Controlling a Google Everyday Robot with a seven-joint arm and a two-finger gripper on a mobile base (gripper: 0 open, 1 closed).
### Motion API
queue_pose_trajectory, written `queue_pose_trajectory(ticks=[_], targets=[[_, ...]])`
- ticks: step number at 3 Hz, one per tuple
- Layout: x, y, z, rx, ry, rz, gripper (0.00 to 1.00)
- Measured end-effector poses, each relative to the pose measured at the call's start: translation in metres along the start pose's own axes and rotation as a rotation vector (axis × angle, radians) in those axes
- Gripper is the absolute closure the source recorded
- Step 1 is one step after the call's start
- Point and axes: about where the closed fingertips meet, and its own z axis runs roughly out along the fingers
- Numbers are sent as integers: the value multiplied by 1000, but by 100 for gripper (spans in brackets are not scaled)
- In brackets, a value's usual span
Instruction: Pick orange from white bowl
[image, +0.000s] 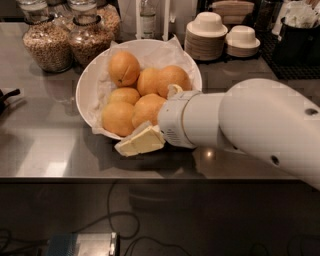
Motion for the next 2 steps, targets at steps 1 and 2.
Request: queue_pose_trajectory(ticks=[1, 2], targets=[[25, -1, -11, 34, 6, 76, 0], [34, 0, -18, 53, 13, 108, 0]])
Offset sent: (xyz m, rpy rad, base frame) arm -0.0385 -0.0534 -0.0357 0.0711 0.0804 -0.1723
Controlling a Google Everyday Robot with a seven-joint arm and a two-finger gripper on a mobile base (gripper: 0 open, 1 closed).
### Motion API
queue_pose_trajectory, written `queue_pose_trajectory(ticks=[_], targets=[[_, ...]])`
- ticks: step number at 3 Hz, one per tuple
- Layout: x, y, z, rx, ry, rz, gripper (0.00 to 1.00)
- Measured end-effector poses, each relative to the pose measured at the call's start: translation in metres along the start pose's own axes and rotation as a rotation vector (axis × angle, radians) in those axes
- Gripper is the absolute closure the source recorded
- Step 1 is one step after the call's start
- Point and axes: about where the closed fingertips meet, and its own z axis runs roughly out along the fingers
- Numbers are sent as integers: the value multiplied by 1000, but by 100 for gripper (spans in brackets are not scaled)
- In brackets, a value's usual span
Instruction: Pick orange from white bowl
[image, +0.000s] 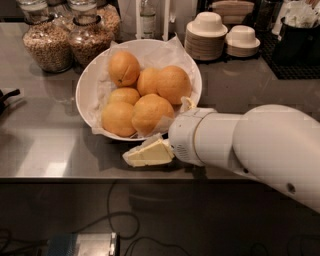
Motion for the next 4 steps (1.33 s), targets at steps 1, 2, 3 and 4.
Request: queue_pose_trajectory(ticks=[1, 2, 3, 4], targets=[[-3, -1, -1, 0, 0, 0, 0], [-59, 15, -12, 11, -23, -138, 0], [-117, 37, -18, 0, -41, -293, 0], [-139, 44, -11, -29, -48, -342, 0]])
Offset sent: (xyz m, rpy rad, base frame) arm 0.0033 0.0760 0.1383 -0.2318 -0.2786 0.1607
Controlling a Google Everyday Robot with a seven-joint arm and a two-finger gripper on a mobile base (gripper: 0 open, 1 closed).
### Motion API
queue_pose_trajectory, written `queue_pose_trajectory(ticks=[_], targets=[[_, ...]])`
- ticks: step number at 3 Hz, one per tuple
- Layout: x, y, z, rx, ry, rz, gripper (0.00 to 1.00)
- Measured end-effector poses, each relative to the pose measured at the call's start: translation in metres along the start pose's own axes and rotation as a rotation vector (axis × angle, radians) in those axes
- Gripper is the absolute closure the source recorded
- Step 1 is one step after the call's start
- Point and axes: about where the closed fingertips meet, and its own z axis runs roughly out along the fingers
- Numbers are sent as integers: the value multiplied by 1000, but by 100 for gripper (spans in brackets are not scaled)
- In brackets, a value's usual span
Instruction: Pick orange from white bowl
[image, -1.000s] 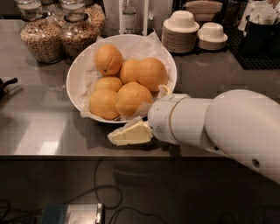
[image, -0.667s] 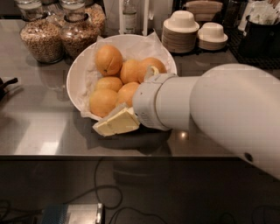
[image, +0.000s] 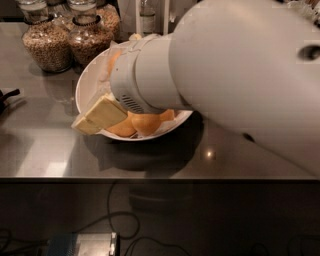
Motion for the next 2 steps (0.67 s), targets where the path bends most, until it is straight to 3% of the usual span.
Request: queue_pose_trajectory(ticks=[1, 2], targets=[[7, -3, 10, -11, 4, 16, 0], [42, -6, 21, -9, 19, 85, 0]])
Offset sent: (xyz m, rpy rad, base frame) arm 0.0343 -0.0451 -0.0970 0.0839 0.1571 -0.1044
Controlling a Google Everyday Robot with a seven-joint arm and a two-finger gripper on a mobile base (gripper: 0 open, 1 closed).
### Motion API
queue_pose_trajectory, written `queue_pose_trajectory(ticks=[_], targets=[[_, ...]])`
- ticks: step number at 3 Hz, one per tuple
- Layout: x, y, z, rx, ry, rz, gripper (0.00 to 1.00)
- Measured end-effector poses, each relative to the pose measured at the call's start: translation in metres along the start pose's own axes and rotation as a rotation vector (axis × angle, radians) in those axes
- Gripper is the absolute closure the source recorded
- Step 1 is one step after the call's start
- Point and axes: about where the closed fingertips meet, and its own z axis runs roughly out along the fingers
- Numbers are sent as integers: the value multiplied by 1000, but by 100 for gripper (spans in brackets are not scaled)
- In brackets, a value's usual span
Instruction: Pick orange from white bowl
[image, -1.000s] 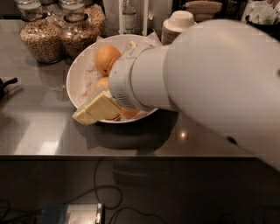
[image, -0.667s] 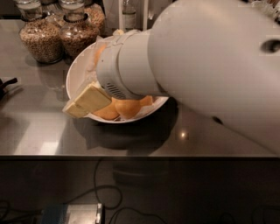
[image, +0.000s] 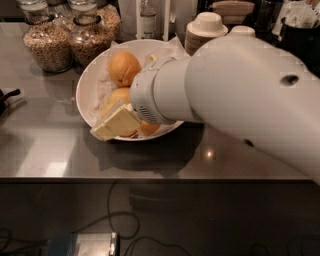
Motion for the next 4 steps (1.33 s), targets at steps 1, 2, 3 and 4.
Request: queue_pose_trajectory(ticks=[1, 2, 3, 4], targets=[[36, -3, 8, 7, 22, 71, 0], [62, -5, 16, 7, 42, 122, 0], [64, -5, 17, 0, 47, 128, 0], [65, -5, 17, -8, 52, 135, 0]])
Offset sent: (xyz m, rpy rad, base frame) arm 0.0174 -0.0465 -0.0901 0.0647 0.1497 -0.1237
